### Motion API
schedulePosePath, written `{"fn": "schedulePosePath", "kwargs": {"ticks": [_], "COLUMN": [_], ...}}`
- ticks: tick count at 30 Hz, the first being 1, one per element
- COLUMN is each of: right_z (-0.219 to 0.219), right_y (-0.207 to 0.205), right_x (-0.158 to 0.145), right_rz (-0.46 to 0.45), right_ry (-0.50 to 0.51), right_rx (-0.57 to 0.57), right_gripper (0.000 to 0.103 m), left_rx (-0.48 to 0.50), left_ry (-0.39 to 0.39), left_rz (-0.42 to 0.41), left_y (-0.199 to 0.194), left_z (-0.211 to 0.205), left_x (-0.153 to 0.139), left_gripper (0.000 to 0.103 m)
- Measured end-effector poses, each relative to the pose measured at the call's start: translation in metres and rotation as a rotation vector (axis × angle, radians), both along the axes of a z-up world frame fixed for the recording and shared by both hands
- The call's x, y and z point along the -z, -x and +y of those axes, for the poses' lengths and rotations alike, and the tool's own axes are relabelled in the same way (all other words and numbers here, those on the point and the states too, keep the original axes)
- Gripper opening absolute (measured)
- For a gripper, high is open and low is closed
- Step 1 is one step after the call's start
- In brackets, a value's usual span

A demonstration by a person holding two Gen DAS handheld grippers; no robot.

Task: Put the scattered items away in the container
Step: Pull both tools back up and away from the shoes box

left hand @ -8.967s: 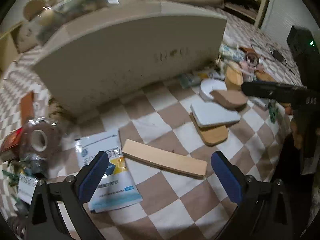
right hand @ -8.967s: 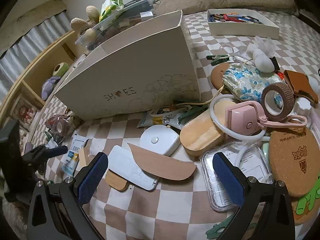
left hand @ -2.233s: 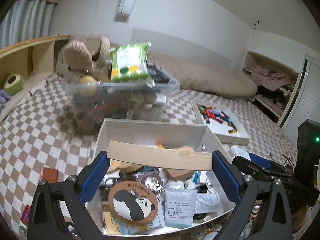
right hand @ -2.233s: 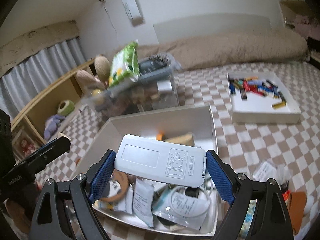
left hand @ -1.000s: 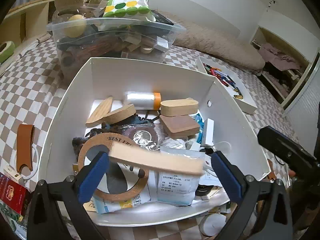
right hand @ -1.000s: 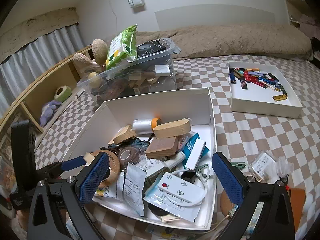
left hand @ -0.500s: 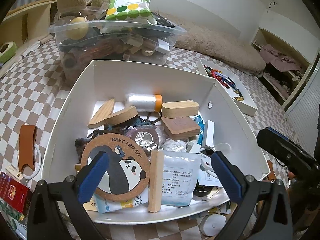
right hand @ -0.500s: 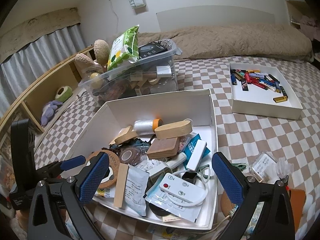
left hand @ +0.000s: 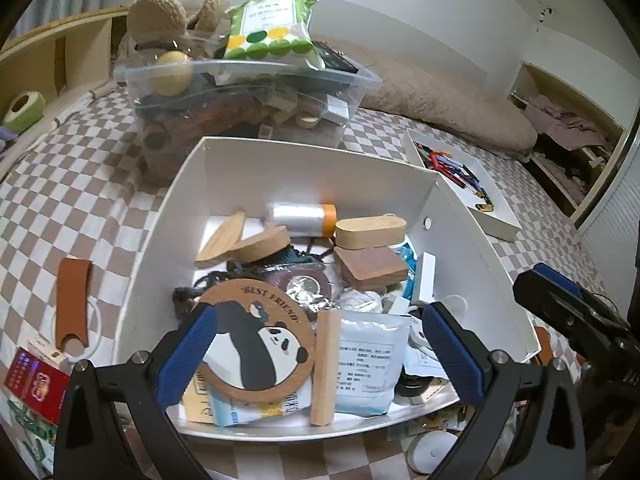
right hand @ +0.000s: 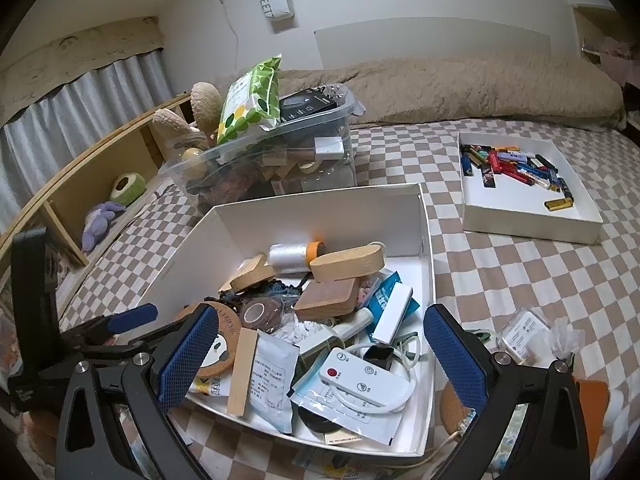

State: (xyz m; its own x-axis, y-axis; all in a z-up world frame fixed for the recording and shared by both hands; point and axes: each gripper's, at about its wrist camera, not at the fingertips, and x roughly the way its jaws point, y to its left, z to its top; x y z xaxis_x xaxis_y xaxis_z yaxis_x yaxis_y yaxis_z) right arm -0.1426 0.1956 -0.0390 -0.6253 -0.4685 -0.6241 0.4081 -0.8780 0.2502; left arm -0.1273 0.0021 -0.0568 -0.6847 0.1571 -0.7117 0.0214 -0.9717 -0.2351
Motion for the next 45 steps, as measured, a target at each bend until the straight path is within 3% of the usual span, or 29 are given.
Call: {"fn": "schedulePosePath", "kwargs": {"ticks": [21, 35, 45], "right_z": [-0.004, 0.003, 0.002], "right_y": [-0.025, -0.030, -0.040], "right_x": [-0.017, -0.016, -0.025], "right_rz": [0.174, 0.173, 0.197], "right_ry": [-0.090, -0.101, -0.089], "right_rx": [0.056, 0.078, 0.068], "right_gripper": [0.102, 0.103, 0.103], "left_rx": [-0.044, -0.042, -0.042], "left_ry": [0.047, 0.143, 0.138], "left_rz": [0.088, 0.147, 0.170], "left_y": [-0.024, -0.038, -0.046], "left_z": [-0.015, -0.007, -0.006], "left_x": [-0.030, -0.041, -0.051], "left_gripper": [0.103, 0.103, 0.103]}}
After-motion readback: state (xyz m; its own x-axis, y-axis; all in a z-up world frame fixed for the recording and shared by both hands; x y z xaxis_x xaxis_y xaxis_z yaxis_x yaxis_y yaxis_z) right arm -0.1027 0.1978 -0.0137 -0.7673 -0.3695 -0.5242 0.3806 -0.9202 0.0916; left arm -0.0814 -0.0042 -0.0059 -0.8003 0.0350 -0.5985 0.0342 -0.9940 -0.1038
